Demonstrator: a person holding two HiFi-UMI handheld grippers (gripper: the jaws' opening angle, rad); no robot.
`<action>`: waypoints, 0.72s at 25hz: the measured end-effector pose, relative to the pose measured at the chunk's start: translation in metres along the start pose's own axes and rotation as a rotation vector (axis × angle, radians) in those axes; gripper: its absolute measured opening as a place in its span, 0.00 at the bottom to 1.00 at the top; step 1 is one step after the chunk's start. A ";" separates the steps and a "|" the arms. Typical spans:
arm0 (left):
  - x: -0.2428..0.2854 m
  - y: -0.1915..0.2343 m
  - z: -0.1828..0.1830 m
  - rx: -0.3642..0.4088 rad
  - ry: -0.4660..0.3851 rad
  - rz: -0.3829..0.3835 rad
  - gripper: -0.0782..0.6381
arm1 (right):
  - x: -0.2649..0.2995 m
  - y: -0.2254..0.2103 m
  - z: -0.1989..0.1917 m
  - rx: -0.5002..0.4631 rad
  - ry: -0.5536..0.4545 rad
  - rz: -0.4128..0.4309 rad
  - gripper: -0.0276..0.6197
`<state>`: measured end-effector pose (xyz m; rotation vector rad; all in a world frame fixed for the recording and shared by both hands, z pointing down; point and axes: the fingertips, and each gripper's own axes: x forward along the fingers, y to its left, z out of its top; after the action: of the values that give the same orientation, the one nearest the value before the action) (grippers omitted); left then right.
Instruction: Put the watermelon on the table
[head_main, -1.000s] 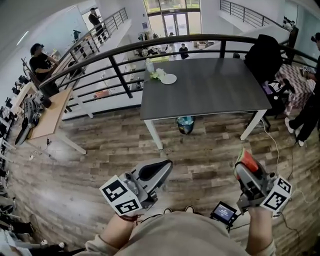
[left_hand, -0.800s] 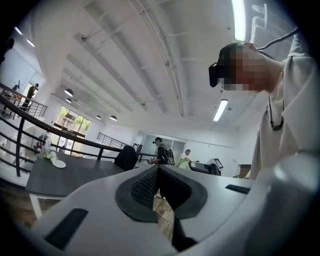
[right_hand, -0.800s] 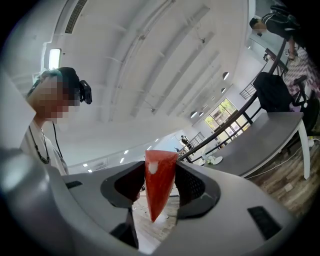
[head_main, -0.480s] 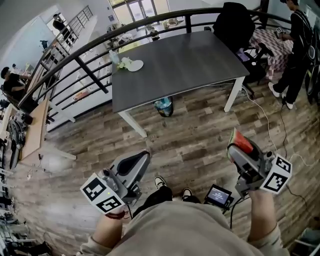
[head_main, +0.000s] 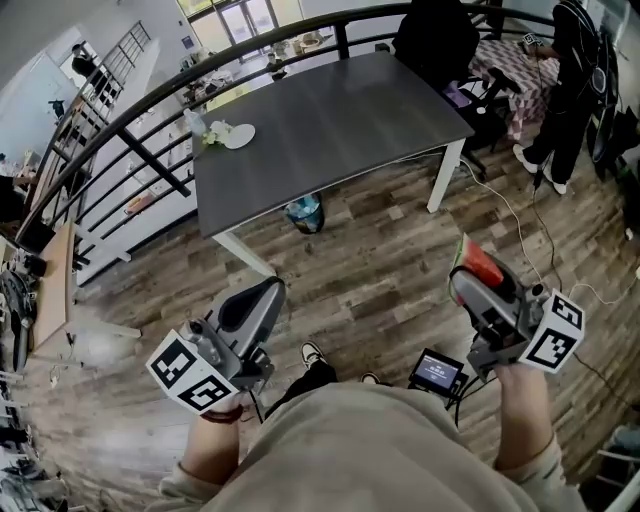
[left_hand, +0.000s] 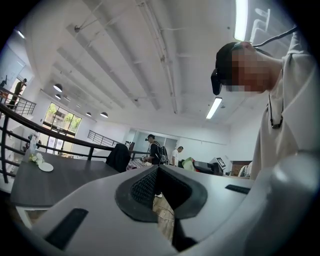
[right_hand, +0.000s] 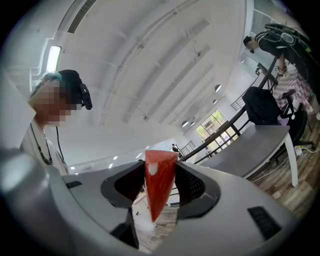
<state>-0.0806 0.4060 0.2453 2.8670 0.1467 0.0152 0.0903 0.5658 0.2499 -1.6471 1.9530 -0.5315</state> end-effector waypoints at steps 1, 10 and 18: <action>0.003 0.005 0.001 -0.002 0.000 -0.004 0.12 | 0.003 -0.003 0.002 -0.001 -0.002 -0.006 0.35; 0.015 0.061 0.017 -0.018 -0.005 -0.040 0.12 | 0.051 -0.020 0.010 -0.011 -0.003 -0.043 0.35; -0.004 0.133 0.037 -0.032 -0.020 -0.041 0.12 | 0.127 -0.018 0.009 -0.028 0.011 -0.057 0.35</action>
<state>-0.0709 0.2683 0.2448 2.8301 0.1995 -0.0193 0.0943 0.4383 0.2358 -1.7253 1.9339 -0.5382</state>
